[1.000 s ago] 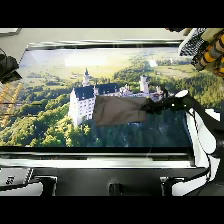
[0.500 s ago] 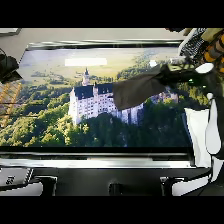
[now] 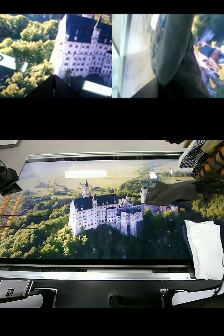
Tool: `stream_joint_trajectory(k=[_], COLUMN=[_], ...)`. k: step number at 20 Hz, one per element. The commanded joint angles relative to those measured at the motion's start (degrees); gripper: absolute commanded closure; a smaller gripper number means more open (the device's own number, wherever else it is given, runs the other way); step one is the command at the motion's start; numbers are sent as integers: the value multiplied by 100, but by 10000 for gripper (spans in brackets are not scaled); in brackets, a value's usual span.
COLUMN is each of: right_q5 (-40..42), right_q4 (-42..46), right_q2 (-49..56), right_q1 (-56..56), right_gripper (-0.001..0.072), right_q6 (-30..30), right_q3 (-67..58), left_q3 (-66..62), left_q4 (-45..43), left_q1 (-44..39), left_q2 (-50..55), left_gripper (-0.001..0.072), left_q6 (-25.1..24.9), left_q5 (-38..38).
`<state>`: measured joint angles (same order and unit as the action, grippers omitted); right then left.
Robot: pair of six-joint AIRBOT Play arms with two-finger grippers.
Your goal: Fold the clothes and pants, and hang the long-sleeved shirts on hangers.
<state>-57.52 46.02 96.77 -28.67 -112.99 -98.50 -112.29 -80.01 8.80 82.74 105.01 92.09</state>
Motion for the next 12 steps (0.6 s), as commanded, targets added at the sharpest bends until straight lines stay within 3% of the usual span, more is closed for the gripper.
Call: stream_joint_trajectory(k=[1, 8, 12], right_q5=[35, -616, -1141], right_q4=[590, 2273, 3289], right_q2=[-256, -992, -1388], right_q1=[-452, -518, -518], right_gripper=[682, 683, 683], right_q6=[-1263, -3121, -3676], right_q3=[-11, -11, -11], left_q3=[0, 0, 0], left_q4=[0, 0, 0], left_q1=[4, 4, 4], left_q2=[4, 4, 4], left_gripper=[691, 691, 691], left_q6=[0, 0, 0], left_q5=[0, 4, 2])
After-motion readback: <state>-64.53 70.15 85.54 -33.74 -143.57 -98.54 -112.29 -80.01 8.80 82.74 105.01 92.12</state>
